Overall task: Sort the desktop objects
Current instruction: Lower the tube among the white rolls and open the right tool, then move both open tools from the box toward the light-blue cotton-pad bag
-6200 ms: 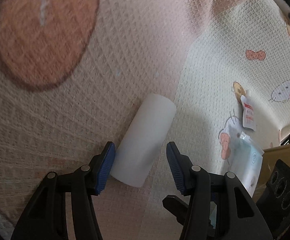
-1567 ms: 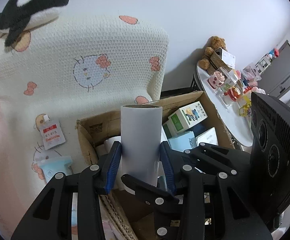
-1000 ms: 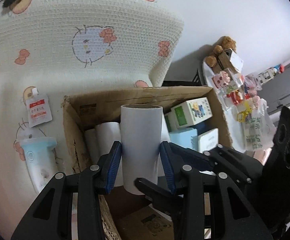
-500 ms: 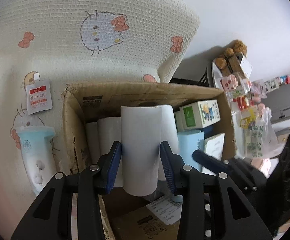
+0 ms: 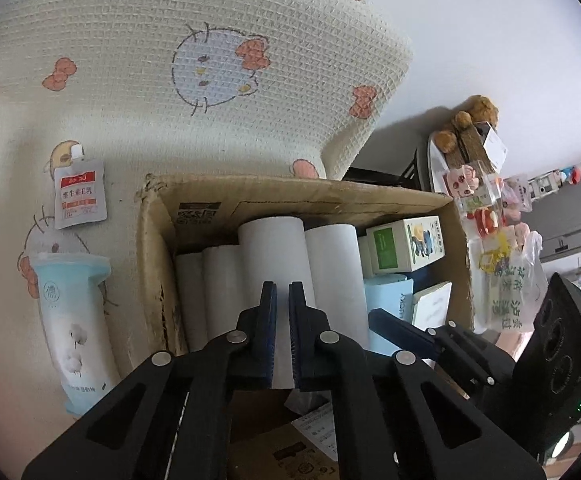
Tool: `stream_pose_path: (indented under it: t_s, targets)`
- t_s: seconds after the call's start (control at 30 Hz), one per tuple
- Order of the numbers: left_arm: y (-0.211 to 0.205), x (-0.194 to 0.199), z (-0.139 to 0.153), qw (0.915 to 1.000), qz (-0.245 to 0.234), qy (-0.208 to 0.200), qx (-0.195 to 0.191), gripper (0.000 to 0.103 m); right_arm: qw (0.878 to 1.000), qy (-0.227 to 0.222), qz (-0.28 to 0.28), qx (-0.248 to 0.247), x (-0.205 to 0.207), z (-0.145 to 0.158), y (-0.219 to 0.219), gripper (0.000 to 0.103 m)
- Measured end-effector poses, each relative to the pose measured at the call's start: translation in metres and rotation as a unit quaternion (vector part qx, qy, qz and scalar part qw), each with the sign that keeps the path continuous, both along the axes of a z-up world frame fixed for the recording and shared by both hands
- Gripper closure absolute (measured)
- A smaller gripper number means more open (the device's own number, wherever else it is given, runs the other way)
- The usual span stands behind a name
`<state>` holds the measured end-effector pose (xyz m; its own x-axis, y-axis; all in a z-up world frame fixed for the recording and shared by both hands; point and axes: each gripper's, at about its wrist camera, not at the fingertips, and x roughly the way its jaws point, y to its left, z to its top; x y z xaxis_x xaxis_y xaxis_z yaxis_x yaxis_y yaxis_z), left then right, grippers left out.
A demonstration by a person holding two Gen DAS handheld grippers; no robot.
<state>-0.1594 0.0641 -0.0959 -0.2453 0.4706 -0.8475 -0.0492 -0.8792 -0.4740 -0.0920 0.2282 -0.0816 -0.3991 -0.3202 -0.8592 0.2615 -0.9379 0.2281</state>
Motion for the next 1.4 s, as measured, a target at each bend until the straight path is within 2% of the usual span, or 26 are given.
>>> stream_pose_path:
  t_s: [0.13, 0.2, 0.23, 0.3, 0.37, 0.43, 0.5, 0.63, 0.73, 0.93, 1.0, 1.1, 1.27, 1.4]
  targets:
    - [-0.001, 0.0, 0.0, 1.0, 0.003, 0.003, 0.003, 0.096, 1.0, 0.005, -0.006, 0.002, 0.002, 0.001, 0.001, 0.059]
    - [-0.002, 0.001, 0.002, 1.0, 0.002, 0.004, 0.005, 0.093, 1.0, 0.014, -0.008, -0.002, 0.006, 0.007, 0.0, 0.059]
    - [-0.001, 0.002, 0.006, 0.9999, -0.005, 0.014, 0.002, 0.089, 1.0, 0.021, -0.007, -0.009, 0.008, 0.011, 0.0, 0.058]
    - [0.0, 0.007, 0.012, 0.9992, -0.01, 0.035, -0.015, 0.072, 0.999, 0.028, -0.016, -0.008, 0.01, 0.017, 0.001, 0.055]
    - [-0.002, 0.012, 0.023, 0.997, -0.009, 0.067, -0.039, 0.063, 0.999, 0.039, -0.025, 0.005, 0.012, 0.024, 0.0, 0.051]
    - [-0.004, 0.016, 0.031, 0.9948, -0.011, 0.089, -0.049, 0.058, 0.998, 0.049, -0.028, 0.006, 0.015, 0.029, -0.001, 0.047]
    - [-0.008, 0.02, 0.041, 0.9918, -0.019, 0.112, -0.058, 0.047, 0.998, 0.057, -0.027, -0.005, 0.019, 0.034, -0.004, 0.045]
    - [-0.014, 0.032, 0.052, 0.9811, -0.038, 0.171, -0.083, 0.043, 0.996, 0.076, -0.026, -0.027, 0.026, 0.045, -0.012, 0.038]
    - [-0.028, 0.038, 0.056, 0.977, -0.043, 0.193, -0.08, 0.043, 0.995, 0.085, -0.032, -0.04, 0.027, 0.051, -0.021, 0.037]
    - [-0.085, 0.044, 0.057, 0.9781, 0.019, 0.202, -0.048, 0.04, 0.993, 0.097, -0.036, -0.06, 0.032, 0.065, -0.039, 0.031]
    - [-0.106, 0.045, 0.054, 0.9777, 0.042, 0.199, -0.053, 0.034, 0.992, 0.1, -0.032, -0.066, 0.032, 0.069, -0.049, 0.029]
    - [-0.137, 0.047, 0.048, 0.9771, 0.073, 0.191, -0.06, 0.032, 0.992, 0.103, -0.03, -0.064, 0.029, 0.071, -0.06, 0.021]
    - [-0.195, 0.057, 0.031, 0.9728, 0.139, 0.172, -0.07, 0.032, 0.993, 0.092, -0.017, -0.068, 0.018, 0.07, -0.086, 0.021]
    - [-0.229, 0.074, 0.019, 0.969, 0.168, 0.167, -0.071, 0.032, 0.994, 0.092, -0.003, -0.064, 0.016, 0.067, -0.109, 0.021]
